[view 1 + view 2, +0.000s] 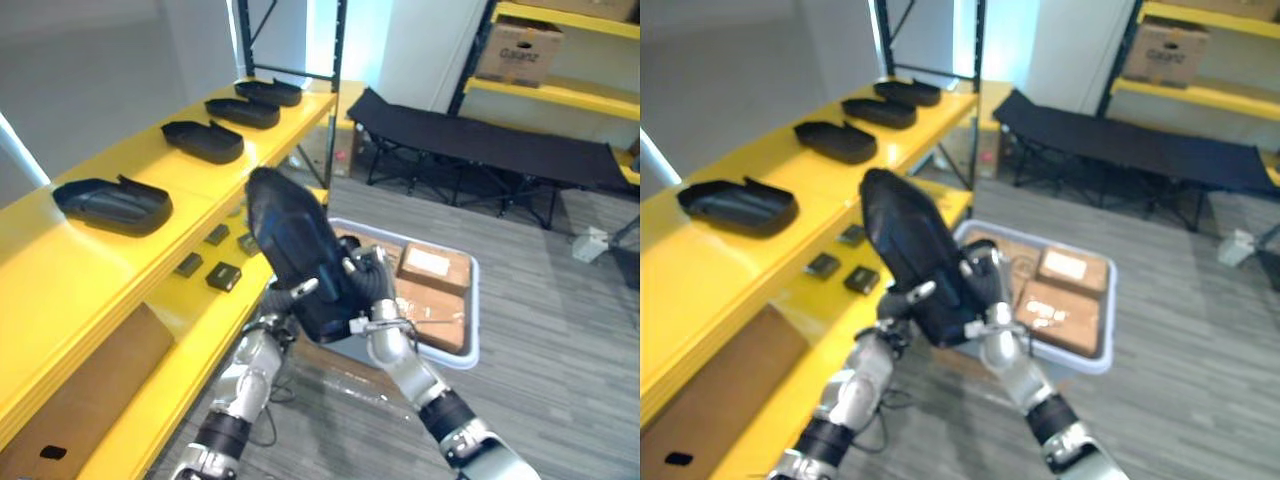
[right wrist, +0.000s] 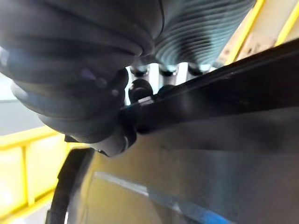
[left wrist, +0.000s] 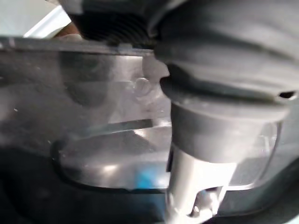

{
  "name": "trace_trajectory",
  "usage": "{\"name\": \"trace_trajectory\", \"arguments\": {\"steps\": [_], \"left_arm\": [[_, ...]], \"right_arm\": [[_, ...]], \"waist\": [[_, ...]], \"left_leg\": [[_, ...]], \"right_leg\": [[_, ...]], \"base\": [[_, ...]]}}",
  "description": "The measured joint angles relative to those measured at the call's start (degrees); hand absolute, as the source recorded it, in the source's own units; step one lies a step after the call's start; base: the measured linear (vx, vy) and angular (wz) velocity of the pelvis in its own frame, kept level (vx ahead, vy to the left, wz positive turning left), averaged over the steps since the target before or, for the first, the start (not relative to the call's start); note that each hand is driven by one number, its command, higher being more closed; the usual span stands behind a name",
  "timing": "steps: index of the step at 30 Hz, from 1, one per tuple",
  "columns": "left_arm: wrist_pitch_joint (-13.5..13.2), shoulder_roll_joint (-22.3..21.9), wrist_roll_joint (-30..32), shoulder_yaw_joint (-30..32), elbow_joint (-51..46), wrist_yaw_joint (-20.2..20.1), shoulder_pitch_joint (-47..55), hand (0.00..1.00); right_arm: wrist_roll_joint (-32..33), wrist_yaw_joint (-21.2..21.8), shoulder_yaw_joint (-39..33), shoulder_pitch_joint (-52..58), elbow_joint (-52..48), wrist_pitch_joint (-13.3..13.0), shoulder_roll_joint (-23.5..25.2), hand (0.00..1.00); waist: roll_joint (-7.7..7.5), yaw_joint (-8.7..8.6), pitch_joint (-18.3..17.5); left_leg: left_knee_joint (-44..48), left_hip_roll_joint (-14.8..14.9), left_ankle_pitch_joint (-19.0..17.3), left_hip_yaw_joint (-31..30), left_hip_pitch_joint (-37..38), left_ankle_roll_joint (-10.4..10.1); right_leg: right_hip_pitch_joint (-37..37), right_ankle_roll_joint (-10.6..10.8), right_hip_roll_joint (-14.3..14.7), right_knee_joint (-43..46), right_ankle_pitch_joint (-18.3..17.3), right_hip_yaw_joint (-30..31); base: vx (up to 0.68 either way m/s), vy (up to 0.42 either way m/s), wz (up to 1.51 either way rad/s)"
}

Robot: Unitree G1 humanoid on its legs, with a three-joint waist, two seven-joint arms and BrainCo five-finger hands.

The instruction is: Walk over and take plastic housings, then place them on the shelf

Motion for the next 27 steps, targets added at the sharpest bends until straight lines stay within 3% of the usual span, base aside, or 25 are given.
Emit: {"name": "trace_trajectory", "arguments": {"steps": [5,9,17,23,25,26,27], "left_arm": [[1.68,0.53,-0.40,0.19,2.39,0.12,-0.80,1.00],[0.88,1.26,-0.72,-0.06,2.41,0.41,-1.44,1.00],[-5.22,1.77,1.73,-1.88,1.85,4.73,-2.06,1.00],[-11.34,1.74,15.64,-1.76,-1.36,10.62,-1.88,1.00],[-14.35,1.74,20.11,-1.52,-3.13,11.26,-1.00,1.00],[-14.76,1.74,21.17,-1.42,-3.66,11.25,-0.75,1.00],[-15.18,1.71,24.04,-0.55,-5.19,11.25,0.07,1.00]], "right_arm": [[0.24,-1.76,2.30,-0.69,-0.25,0.22,0.18,1.00],[1.14,-2.77,3.49,-1.70,-0.39,0.28,0.19,1.00],[4.36,-2.76,4.23,-4.03,-0.69,1.80,0.93,1.00],[7.26,-2.77,4.15,-3.55,-2.51,1.42,1.55,1.00],[7.28,-2.67,4.08,-2.68,-3.66,-0.77,1.56,1.00],[7.32,-2.61,4.08,-2.36,-3.95,-1.25,1.56,0.00],[7.37,-2.57,4.09,-1.63,-4.48,-2.09,1.59,0.00]], "waist": [[0.00,0.08,0.00],[0.01,0.03,0.01],[0.10,0.09,0.07],[0.73,-0.21,0.48],[1.02,-0.30,0.68],[1.08,-0.30,0.72],[1.16,-0.32,0.77]], "left_leg": [[0.07,0.67,-0.04,-0.05,0.01,-0.16],[0.09,0.77,-0.10,-0.09,0.01,-0.28],[0.09,0.81,-0.19,-0.14,0.00,-0.39],[0.09,0.95,-0.26,-0.07,0.00,-0.47],[0.03,1.04,-0.27,-0.03,0.00,-0.49],[0.01,1.07,-0.28,-0.02,0.00,-0.50],[-0.01,1.11,-0.34,0.02,0.00,-0.60]], "right_leg": [[-0.09,-0.59,0.69,0.00,-0.37,-0.01],[-0.09,-0.42,0.95,-0.01,-0.26,0.00],[-0.04,-0.38,0.88,-0.02,-0.23,-0.02],[-0.16,-0.47,0.95,-0.02,-0.30,0.07],[-0.23,-0.50,1.03,-0.02,-0.33,0.10],[-0.25,-0.50,1.06,-0.02,-0.33,0.10],[-0.30,-0.60,1.13,-0.02,-0.40,0.08]], "base": [[-0.01,-0.001,-0.01],[0.00,0.000,0.00],[0.00,0.000,0.00],[0.00,0.000,0.00],[0.00,0.000,0.00],[0.00,0.000,0.00],[0.00,0.000,0.00]]}}
